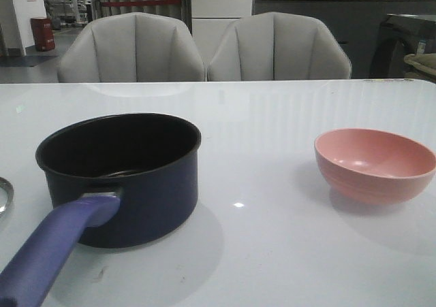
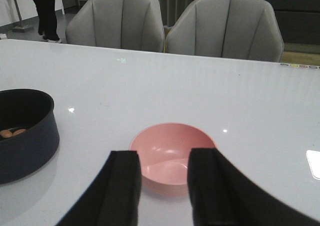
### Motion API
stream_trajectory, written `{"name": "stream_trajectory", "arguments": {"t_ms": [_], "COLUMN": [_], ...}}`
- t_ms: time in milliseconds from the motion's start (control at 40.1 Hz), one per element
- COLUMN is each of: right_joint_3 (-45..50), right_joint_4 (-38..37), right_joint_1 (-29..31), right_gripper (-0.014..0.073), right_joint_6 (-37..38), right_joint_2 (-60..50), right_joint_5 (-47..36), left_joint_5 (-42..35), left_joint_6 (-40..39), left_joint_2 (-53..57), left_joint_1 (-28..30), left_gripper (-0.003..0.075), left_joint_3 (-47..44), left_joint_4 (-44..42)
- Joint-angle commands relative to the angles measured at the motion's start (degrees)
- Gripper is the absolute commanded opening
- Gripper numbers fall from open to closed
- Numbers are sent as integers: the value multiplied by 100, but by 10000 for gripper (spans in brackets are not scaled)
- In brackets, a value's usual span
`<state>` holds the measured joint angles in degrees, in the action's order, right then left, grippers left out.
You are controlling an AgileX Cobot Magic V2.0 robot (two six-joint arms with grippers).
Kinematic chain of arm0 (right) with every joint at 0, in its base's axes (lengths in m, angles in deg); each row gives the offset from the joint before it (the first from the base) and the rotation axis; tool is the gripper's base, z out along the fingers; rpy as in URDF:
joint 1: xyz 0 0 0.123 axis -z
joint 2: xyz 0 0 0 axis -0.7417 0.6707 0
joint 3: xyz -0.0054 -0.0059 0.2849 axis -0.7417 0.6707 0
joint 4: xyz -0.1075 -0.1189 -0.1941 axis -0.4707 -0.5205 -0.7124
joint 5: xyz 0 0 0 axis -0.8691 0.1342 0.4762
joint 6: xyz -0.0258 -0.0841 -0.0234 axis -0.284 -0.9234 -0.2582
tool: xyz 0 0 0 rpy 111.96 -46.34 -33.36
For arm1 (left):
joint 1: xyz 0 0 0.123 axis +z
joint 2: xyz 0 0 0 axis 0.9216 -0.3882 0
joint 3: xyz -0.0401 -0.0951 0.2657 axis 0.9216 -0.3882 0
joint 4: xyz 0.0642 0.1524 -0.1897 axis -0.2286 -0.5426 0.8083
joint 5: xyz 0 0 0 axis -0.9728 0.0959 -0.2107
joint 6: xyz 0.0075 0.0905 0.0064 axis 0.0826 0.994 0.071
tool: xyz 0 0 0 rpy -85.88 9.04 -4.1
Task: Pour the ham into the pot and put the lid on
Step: 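Move the left gripper over the lid and grasp its purple knob, then lift the glass lid and carry it over the pot, left gripper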
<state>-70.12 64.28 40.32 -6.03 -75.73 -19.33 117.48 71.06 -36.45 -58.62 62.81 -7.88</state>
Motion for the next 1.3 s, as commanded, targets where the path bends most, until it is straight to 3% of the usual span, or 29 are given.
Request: {"name": "stream_trajectory", "arguments": {"t_ms": [0,623,996,1270], "right_joint_3": [-160,-160,-160,-160], "right_joint_4": [72,72,72,72], "right_joint_1": [12,12,12,12], "right_gripper": [360,360,360,360], "right_joint_6": [-47,-47,-47,-47], "right_joint_2": [59,59,59,59], "right_joint_5": [-442,-446,-446,-446], "left_joint_5": [-57,-152,-48,122], "left_joint_6": [2,2,2,2], "left_joint_2": [63,-641,-650,-650], "left_joint_1": [8,8,8,8], "left_gripper": [701,690,314,258], "left_joint_3": [165,165,165,165], "left_joint_4": [65,-130,-228,-228]}}
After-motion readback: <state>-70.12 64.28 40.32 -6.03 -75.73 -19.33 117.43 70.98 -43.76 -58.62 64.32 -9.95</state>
